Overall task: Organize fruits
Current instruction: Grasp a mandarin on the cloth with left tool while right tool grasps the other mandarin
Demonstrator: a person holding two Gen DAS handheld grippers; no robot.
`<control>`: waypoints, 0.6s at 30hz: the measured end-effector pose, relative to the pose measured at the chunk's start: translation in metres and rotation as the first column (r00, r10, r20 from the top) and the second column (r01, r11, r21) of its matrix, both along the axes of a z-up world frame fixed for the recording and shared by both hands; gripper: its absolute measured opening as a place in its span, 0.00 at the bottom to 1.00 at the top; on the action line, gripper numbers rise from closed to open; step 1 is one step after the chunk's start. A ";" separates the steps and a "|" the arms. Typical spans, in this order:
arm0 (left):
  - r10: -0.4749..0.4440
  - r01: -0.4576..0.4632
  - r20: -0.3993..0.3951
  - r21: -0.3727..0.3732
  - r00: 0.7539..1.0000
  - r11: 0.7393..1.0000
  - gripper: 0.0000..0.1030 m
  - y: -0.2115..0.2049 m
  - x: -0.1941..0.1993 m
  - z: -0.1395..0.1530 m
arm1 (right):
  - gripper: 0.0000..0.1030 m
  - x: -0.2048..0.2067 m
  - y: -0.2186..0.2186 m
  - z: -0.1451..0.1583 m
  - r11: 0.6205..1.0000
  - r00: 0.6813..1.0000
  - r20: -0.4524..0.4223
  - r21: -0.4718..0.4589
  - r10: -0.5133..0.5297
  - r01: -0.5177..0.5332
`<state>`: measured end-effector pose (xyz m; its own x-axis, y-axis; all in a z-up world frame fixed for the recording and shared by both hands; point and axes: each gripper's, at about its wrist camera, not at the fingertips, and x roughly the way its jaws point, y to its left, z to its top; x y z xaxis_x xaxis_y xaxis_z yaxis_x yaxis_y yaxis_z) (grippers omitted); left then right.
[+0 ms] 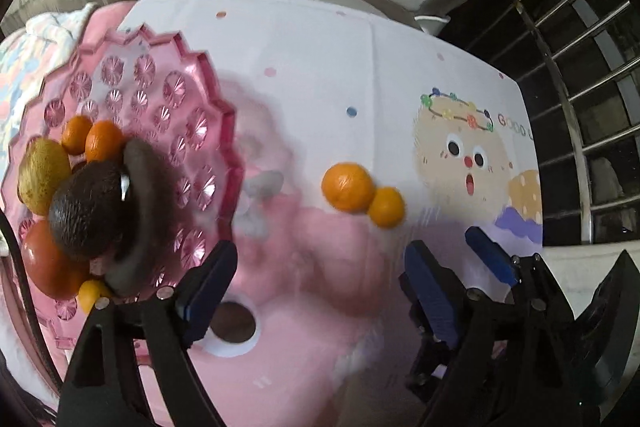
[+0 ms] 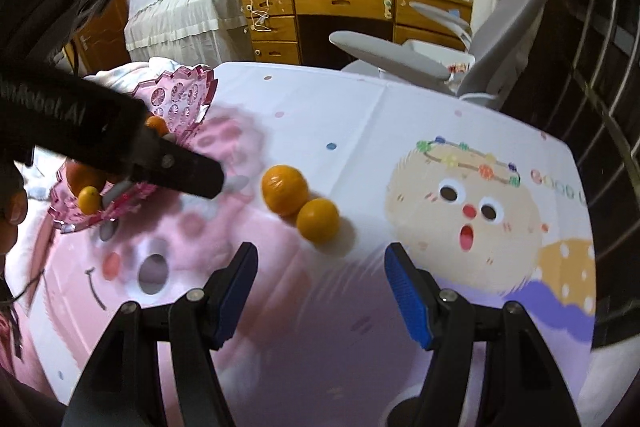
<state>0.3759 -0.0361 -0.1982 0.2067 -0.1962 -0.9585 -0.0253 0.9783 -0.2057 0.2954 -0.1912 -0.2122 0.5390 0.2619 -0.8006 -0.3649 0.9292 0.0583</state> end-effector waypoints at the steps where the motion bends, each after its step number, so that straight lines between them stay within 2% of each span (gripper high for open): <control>1: 0.003 -0.003 -0.006 0.007 1.000 1.000 0.82 -0.003 0.003 0.000 | 0.64 0.002 -0.001 -0.002 1.000 1.000 0.009 -0.006 0.011 -0.011; 9: -0.031 0.031 0.007 0.040 0.999 0.999 0.82 -0.027 0.029 -0.008 | 0.64 0.013 0.005 -0.017 0.998 0.998 0.038 -0.014 0.056 -0.056; 18: -0.084 0.088 -0.048 0.079 0.995 0.993 0.64 -0.042 0.051 -0.029 | 0.50 0.025 0.009 -0.034 0.998 0.998 0.024 0.025 0.055 -0.056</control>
<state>0.4273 -0.0779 -0.2275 0.1494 -0.1327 -0.9798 0.0523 0.9906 -0.1262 0.3207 -0.1824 -0.2459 0.5419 0.3117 -0.7805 -0.4173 0.9059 0.0721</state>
